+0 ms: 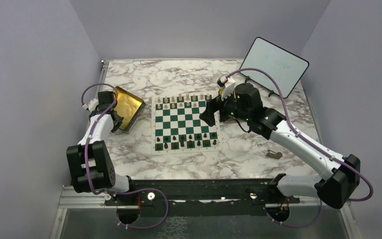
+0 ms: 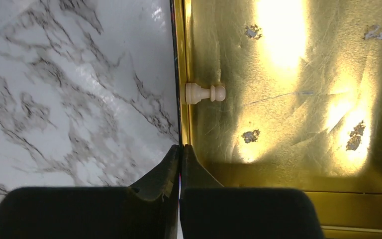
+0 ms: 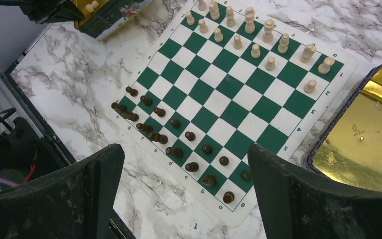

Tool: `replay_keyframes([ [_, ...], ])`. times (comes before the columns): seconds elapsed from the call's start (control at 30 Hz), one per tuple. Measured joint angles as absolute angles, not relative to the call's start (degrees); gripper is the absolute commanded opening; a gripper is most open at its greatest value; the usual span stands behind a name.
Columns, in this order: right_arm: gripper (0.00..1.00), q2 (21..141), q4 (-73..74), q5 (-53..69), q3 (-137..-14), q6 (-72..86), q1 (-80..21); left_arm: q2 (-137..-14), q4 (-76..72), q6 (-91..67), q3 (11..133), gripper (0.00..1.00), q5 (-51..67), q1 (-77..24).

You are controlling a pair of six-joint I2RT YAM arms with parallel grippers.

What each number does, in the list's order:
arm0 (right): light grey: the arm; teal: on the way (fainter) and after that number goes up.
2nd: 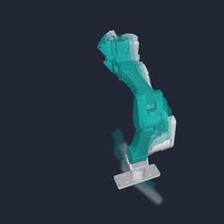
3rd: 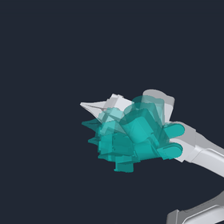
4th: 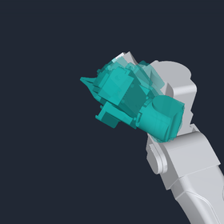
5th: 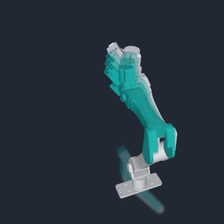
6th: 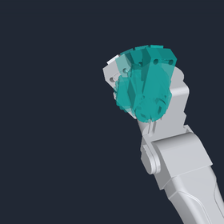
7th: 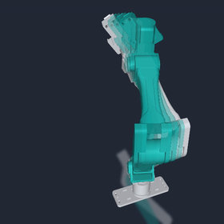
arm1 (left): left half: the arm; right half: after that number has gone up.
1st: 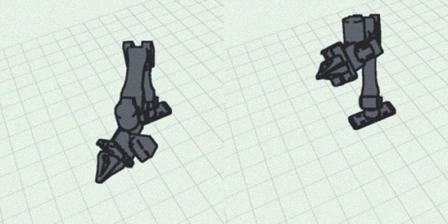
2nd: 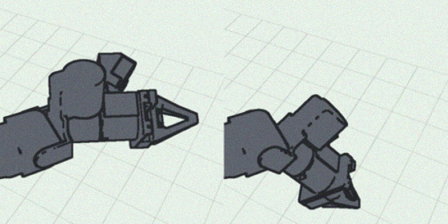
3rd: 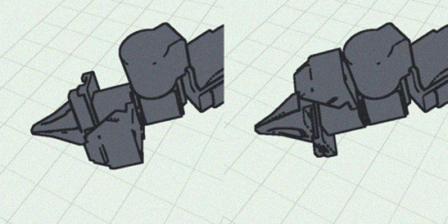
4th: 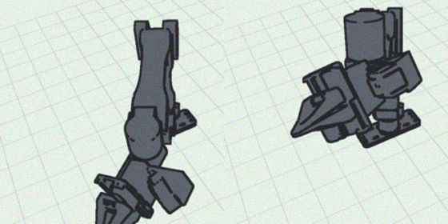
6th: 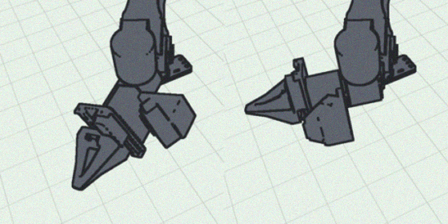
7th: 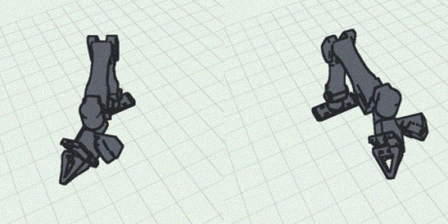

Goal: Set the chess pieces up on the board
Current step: Adjust the storage box at the center of the board.

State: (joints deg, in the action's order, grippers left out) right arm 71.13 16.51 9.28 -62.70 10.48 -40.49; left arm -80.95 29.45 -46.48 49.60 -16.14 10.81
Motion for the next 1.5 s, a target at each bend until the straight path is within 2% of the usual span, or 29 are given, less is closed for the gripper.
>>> replay_keyframes([
  [0.3, 1.00, 70.4, 16.6, 9.3, -62.3, 10.5, -40.5, -80.8, 27.5, -20.5, 55.2, 0.00, -9.2, 13.4],
  [0.97, 1.00, 68.7, 18.2, 9.3, -61.6, 9.5, -40.5, -79.8, 22.5, 17.1, 52.8, 0.00, -3.7, 13.4],
  [1.2, 1.00, 68.9, 19.7, 9.3, -61.6, 9.3, -40.5, -83.3, 21.8, 25.2, 56.1, 0.00, 1.1, 14.3],
  [1.5, 1.00, 68.9, 20.3, 9.2, -61.6, 9.1, -40.5, -84.9, 19.4, 24.2, 55.0, 0.00, 1.5, 15.7],
])
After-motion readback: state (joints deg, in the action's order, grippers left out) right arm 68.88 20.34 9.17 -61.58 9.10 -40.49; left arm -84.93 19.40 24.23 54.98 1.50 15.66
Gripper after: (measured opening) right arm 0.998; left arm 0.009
